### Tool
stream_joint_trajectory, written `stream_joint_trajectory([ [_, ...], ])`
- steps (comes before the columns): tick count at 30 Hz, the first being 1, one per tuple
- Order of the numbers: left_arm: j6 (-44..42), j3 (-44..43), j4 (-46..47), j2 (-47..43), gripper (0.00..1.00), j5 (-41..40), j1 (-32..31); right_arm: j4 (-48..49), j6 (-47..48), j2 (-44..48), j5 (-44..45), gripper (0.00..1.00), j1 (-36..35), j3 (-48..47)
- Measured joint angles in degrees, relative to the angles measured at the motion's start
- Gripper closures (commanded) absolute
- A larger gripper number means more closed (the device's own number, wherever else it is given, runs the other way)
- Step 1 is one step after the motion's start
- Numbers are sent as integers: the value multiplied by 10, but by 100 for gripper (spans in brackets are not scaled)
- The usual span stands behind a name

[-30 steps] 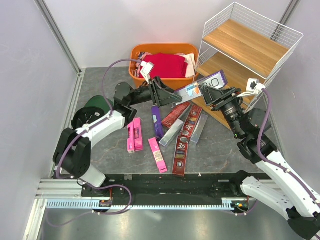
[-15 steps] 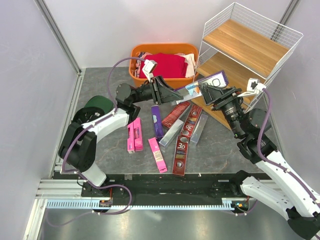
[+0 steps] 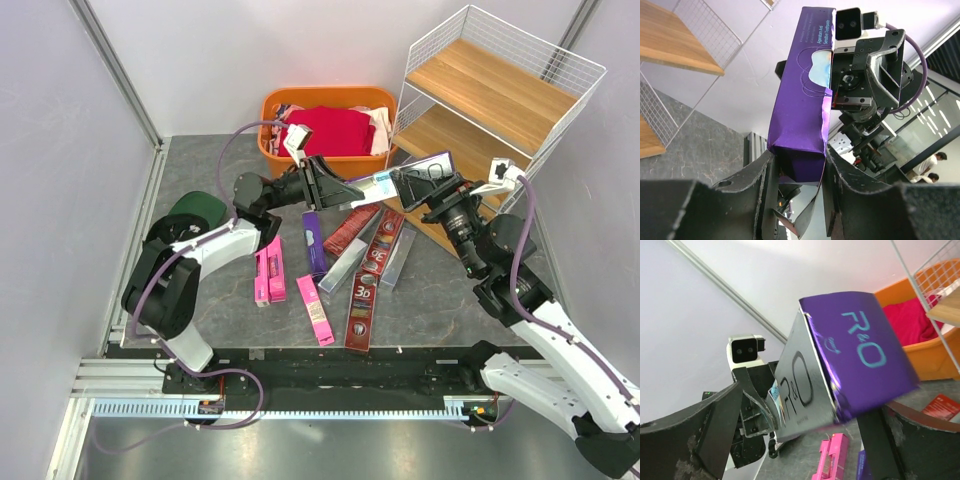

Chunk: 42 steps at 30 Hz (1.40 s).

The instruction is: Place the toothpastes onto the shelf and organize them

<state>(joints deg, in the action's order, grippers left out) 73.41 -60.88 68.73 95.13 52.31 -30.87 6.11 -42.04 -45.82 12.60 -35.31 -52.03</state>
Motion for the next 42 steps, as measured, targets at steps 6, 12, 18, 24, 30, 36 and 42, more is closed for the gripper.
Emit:
stream_joint_trajectory([
  [6,32,31,33,2,86,-21,27,-45,22,15,49,2,-1,-14],
  [12,37,58,34,2,87,-47,47,-105,54,47,140,2,-1,-33],
  [18,35,54,-5,16,88,-70,47,-123,89,91,200,2,-1,-49],
  [24,29,-11,-83,85,90,-77,41,-124,114,102,217,2,-1,-69],
  [30,21,-102,-164,143,91,-99,27,-127,130,102,218,2,-1,-70],
  [36,7,-214,-277,189,91,-139,6,-135,141,108,219,2,-1,-73],
  [42,5,-318,-369,244,91,-187,-14,-140,145,114,219,2,-1,-81],
])
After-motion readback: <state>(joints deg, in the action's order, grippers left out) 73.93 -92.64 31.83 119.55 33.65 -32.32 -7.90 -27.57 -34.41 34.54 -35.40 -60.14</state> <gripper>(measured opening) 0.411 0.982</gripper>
